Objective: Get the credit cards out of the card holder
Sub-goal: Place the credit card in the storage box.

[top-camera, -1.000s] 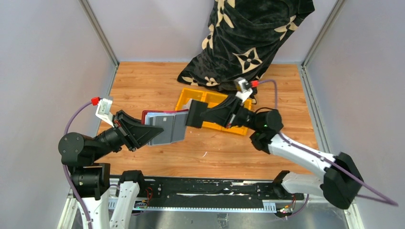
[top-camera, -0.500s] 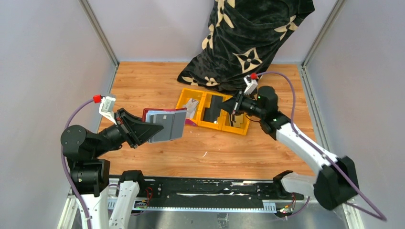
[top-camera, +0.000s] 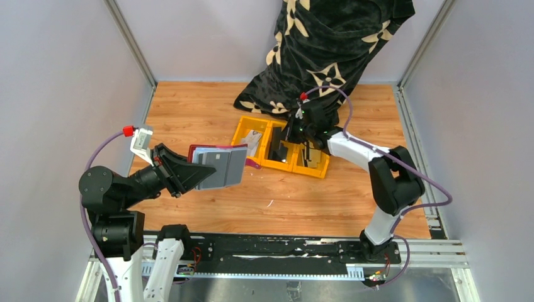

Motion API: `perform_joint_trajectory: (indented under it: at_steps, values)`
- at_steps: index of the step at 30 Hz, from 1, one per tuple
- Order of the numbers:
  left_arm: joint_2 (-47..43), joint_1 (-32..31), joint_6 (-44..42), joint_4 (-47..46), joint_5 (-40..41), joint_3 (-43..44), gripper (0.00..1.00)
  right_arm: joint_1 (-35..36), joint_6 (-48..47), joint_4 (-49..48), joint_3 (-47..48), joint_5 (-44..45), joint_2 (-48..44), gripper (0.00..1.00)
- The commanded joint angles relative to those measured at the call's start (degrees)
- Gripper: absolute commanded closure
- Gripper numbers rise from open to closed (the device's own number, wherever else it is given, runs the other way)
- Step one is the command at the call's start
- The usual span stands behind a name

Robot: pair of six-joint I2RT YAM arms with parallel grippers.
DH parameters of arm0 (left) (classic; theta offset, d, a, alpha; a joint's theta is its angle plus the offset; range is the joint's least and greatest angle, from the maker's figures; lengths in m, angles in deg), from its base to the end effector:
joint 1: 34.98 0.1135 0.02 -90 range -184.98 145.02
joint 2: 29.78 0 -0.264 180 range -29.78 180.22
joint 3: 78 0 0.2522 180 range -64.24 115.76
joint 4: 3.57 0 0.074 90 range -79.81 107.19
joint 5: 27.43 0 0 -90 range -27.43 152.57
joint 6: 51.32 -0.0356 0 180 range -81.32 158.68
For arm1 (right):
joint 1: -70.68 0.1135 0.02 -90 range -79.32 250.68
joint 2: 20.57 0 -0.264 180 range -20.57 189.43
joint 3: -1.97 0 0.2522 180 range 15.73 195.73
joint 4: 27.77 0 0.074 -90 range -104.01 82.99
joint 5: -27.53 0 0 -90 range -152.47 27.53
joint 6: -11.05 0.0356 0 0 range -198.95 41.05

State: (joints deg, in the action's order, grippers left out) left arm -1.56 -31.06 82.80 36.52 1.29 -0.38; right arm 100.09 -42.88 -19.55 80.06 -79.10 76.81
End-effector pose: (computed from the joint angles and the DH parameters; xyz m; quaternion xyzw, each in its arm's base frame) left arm 0.0434 -0.0283 0.4446 0.1281 0.6669 -0.5352 0.5024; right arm 0.3329 0.1993 0.2421 -0.0257 0.8489 0.3816 0.3648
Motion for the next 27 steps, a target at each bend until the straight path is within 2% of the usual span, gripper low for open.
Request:
perform_joint_trajectory:
  at_steps: [1,4,6,9,13,17,20,23,27]
  values:
    - [-0.8,-0.3,0.4,-1.0,-1.8,1.5,0.89,1.5,0.1,2.6,3.0,5.2,3.9,1.0]
    - [-1.0,-0.3,0.4,-1.3,-2.4,1.6,0.89,2.1,0.5,3.0,3.0,5.7,5.3,0.98]
    - [-1.0,-0.3,0.8,-1.9,-2.7,1.5,0.9,2.7,0.2,3.7,2.9,6.0,5.3,0.86]
    - [-1.0,-0.3,1.8,-3.2,-3.3,1.3,0.9,3.3,-0.7,6.1,2.8,7.9,4.0,0.62]
    - [-1.0,-0.3,2.6,-4.2,-4.7,1.5,0.91,3.7,-1.4,7.6,1.2,9.7,-2.1,0.46]
    - [-1.3,-0.3,3.4,-5.4,-5.2,1.6,0.91,4.1,-2.1,6.1,0.7,6.9,-13.4,0.3]
    - [-1.3,-0.3,3.7,-5.6,-5.9,1.3,0.92,4.1,-2.0,0.7,0.1,-0.6,-21.8,0.24]
    - [-1.6,-0.3,3.9,-5.8,-6.7,0.4,0.92,4.0,0.6,-9.1,-1.5,-12.2,-28.0,0.15]
    - [-1.8,-0.3,4.1,-6.0,-7.5,-0.6,0.92,4.3,9.2,-23.7,-0.7,-28.4,-29.5,0.11]
